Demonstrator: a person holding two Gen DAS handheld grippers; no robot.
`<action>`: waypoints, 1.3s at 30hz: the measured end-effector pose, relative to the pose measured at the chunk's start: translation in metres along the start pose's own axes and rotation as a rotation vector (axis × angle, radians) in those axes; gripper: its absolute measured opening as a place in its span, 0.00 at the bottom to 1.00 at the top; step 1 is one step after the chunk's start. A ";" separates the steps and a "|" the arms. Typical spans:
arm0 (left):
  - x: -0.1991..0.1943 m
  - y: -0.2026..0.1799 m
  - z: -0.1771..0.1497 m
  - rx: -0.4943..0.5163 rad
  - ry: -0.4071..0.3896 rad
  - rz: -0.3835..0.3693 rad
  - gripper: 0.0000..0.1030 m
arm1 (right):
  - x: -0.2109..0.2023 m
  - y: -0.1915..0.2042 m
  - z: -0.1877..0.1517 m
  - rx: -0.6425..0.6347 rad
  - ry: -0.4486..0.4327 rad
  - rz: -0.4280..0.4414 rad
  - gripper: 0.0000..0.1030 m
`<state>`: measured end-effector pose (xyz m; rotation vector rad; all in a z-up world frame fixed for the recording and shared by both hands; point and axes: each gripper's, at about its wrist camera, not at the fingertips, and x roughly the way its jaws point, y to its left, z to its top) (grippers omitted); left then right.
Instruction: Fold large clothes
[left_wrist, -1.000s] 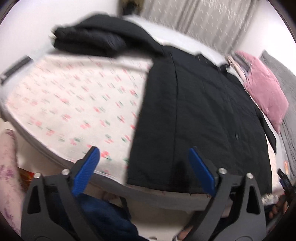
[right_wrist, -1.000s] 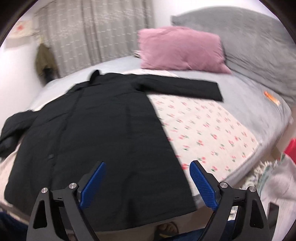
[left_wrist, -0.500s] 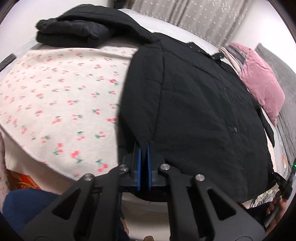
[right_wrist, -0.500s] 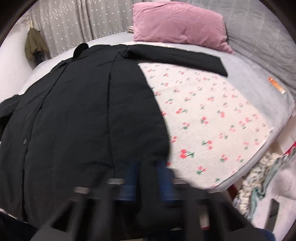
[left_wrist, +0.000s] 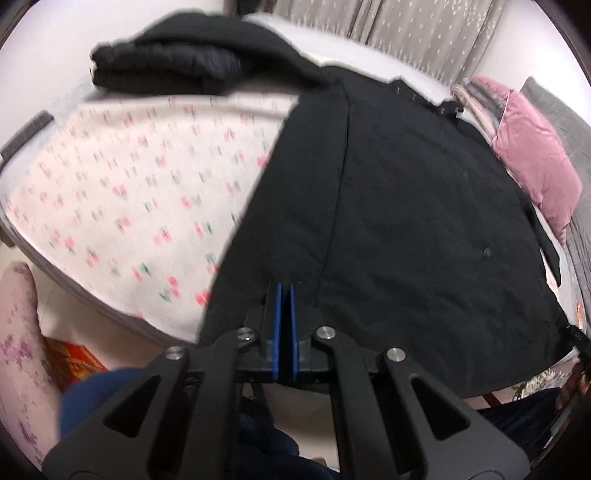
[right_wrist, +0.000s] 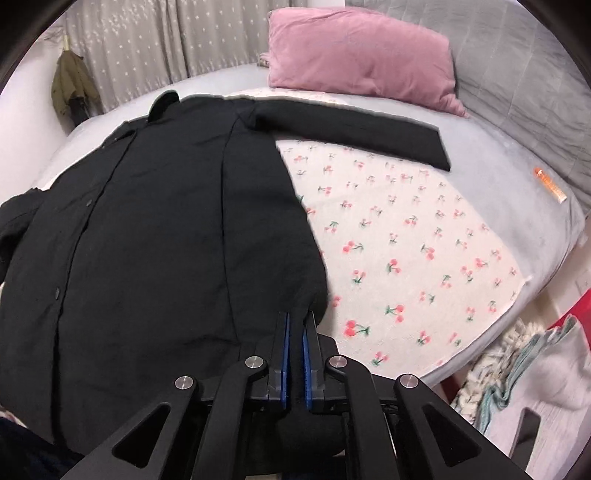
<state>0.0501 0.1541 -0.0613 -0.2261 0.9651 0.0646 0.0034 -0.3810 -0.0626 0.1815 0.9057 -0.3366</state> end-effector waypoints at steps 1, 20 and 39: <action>-0.007 0.001 0.003 0.006 -0.025 0.021 0.31 | -0.011 0.000 0.004 -0.011 -0.046 -0.001 0.20; 0.049 -0.144 0.139 0.109 -0.095 -0.091 0.76 | 0.060 -0.018 0.136 0.182 -0.070 0.112 0.89; 0.180 -0.176 0.146 0.148 0.108 -0.087 0.76 | 0.201 -0.215 0.152 0.880 -0.057 0.138 0.76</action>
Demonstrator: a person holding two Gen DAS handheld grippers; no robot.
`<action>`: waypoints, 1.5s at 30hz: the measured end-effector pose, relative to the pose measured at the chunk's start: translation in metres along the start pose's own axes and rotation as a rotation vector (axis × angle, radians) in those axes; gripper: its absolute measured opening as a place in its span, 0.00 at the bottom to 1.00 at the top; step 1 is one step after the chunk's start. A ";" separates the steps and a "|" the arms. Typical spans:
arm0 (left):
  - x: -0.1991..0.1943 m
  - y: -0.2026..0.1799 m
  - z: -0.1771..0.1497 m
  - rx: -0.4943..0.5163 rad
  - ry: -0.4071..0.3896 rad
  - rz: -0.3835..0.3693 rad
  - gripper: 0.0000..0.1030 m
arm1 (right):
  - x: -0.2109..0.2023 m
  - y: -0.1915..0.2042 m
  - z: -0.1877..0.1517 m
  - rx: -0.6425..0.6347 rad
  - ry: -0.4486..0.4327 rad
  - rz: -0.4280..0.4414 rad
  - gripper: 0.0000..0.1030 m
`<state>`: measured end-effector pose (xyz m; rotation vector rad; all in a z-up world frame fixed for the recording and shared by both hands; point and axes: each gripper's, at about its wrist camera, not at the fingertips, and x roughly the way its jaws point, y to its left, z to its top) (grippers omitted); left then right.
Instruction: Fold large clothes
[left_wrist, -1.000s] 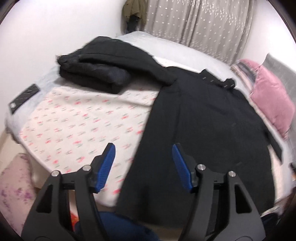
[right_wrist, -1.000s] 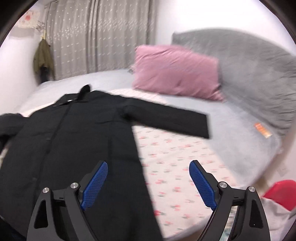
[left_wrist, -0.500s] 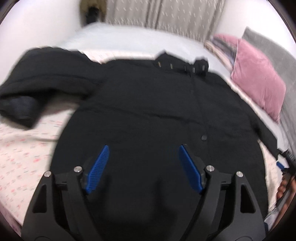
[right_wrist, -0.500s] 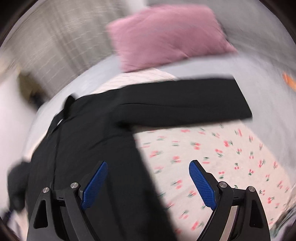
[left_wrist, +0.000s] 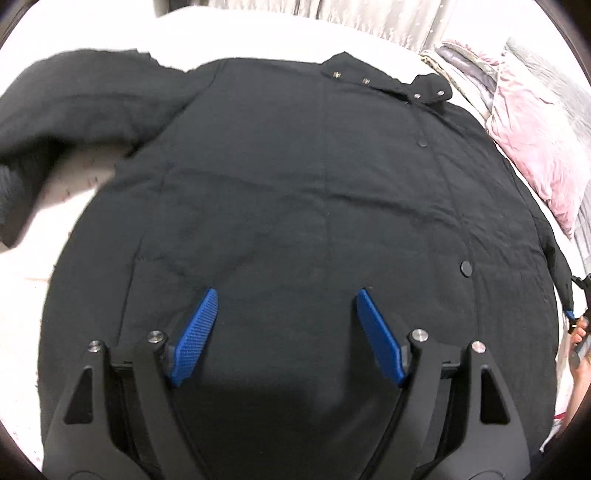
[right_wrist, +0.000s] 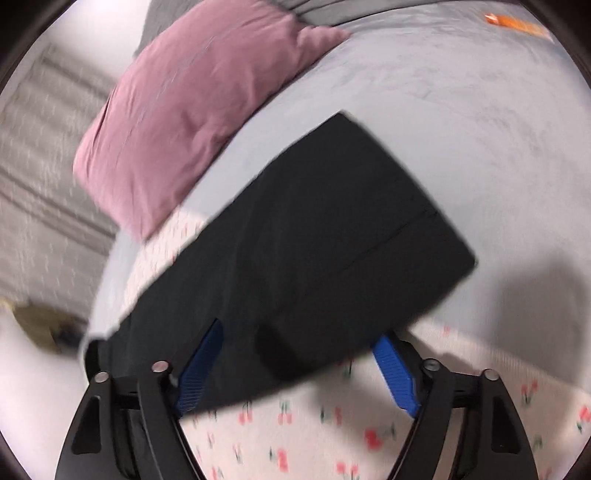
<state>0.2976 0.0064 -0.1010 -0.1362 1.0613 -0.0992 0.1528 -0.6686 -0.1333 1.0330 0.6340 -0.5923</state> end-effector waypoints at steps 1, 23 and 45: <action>0.000 0.000 0.000 -0.001 0.000 0.000 0.76 | 0.002 0.002 0.000 0.004 -0.016 -0.013 0.70; -0.017 0.048 0.020 -0.089 -0.062 0.034 0.76 | -0.081 0.128 -0.006 -0.331 -0.425 -0.042 0.08; -0.029 0.107 0.027 -0.276 -0.090 -0.024 0.76 | 0.058 0.389 -0.361 -1.171 -0.028 0.170 0.09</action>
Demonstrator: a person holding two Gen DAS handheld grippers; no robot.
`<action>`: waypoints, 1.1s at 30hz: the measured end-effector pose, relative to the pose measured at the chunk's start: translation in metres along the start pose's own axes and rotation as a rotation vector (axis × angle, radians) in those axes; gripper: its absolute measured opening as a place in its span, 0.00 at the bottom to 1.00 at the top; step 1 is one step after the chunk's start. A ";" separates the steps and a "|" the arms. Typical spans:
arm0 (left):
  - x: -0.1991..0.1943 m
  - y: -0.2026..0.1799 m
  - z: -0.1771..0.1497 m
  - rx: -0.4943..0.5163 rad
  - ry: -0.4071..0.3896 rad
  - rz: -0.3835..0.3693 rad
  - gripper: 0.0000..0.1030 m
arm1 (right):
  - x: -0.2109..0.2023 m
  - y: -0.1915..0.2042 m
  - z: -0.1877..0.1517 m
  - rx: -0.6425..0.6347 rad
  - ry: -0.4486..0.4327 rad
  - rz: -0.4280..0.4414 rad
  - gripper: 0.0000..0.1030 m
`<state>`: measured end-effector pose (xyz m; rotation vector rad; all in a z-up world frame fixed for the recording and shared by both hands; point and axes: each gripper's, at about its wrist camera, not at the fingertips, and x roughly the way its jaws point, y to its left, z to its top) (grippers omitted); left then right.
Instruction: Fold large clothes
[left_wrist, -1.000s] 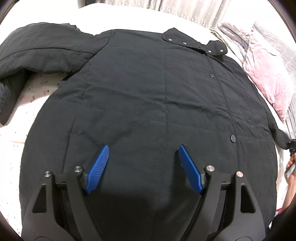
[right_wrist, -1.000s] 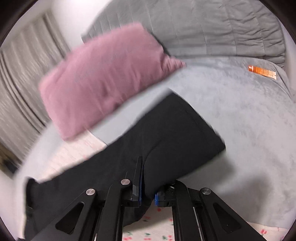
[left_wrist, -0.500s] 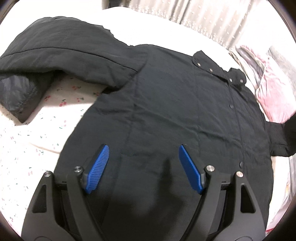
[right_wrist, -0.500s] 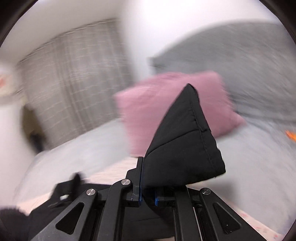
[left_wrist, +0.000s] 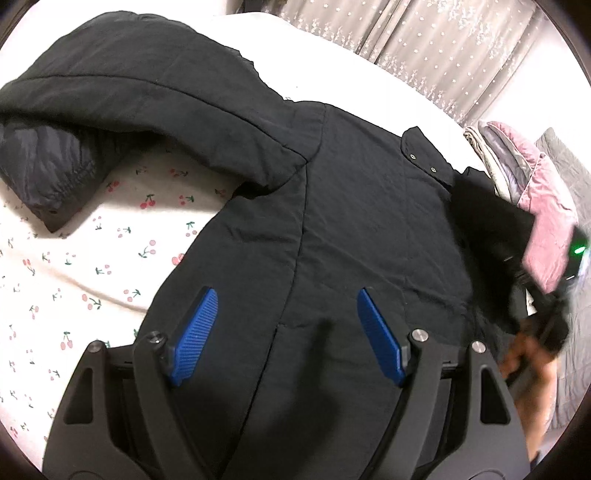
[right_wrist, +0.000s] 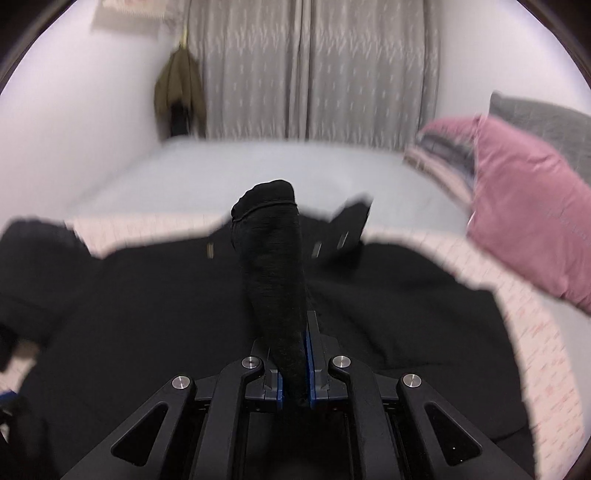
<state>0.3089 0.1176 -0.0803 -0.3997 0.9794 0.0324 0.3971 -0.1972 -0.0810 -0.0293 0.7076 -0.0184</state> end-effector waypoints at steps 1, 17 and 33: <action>0.000 0.000 0.000 -0.001 0.003 -0.005 0.76 | 0.011 0.003 -0.007 0.010 0.032 0.022 0.12; 0.000 -0.004 0.003 0.008 -0.012 -0.010 0.76 | 0.017 0.010 -0.013 0.108 0.069 0.285 0.62; -0.056 0.047 0.037 -0.036 -0.204 0.121 0.76 | -0.074 -0.022 -0.048 -0.048 0.232 0.213 0.67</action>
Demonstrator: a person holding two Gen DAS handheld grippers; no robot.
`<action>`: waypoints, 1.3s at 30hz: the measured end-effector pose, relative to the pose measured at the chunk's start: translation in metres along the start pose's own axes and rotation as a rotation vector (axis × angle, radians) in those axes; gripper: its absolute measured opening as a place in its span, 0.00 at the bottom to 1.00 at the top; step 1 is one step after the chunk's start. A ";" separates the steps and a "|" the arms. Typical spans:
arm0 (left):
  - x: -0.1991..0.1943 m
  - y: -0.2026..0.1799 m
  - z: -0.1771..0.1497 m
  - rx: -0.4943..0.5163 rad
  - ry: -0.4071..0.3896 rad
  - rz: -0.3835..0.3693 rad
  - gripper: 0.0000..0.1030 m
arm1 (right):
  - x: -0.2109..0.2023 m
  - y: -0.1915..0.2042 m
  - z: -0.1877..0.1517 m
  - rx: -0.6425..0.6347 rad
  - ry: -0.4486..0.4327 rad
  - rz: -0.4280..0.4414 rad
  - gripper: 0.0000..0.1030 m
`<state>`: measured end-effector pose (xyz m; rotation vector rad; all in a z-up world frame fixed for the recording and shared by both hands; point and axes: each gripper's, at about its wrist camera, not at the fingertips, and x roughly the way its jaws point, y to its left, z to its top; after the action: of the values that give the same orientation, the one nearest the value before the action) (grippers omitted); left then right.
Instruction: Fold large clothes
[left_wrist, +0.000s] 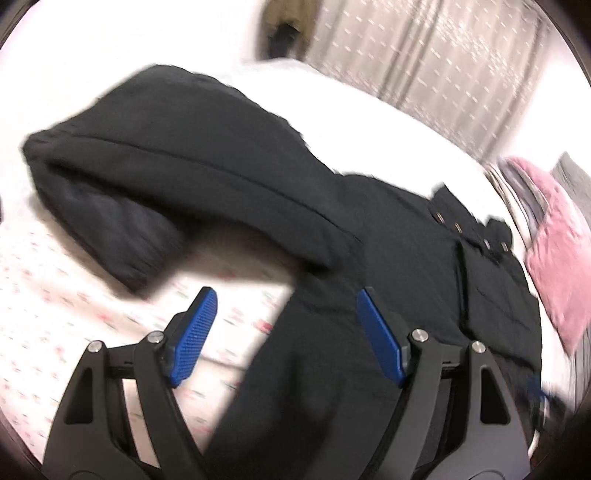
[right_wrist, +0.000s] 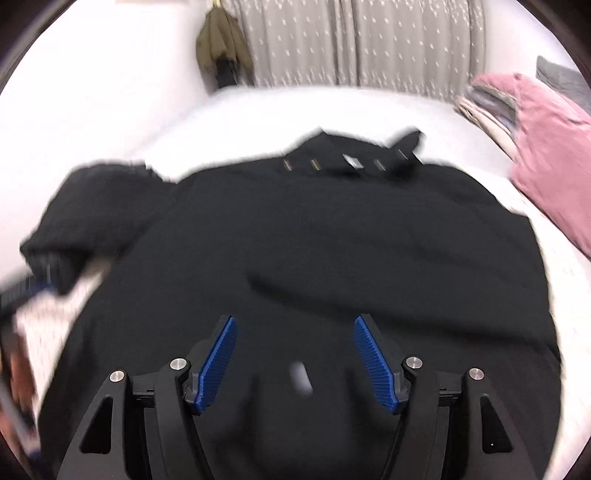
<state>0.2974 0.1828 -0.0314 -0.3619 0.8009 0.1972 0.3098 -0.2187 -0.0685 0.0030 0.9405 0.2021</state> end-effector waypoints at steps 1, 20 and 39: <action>-0.003 0.012 0.006 -0.028 -0.011 0.009 0.76 | -0.008 -0.007 -0.012 0.007 0.027 -0.008 0.67; 0.014 0.168 0.097 -0.254 -0.073 0.327 0.76 | -0.035 -0.021 -0.093 -0.066 -0.134 -0.221 0.85; -0.027 0.098 0.120 -0.085 -0.254 0.558 0.16 | -0.047 -0.016 -0.104 -0.040 -0.164 -0.233 0.85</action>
<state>0.3287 0.3187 0.0412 -0.1796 0.6276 0.7856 0.2022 -0.2511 -0.0933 -0.1245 0.7663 0.0048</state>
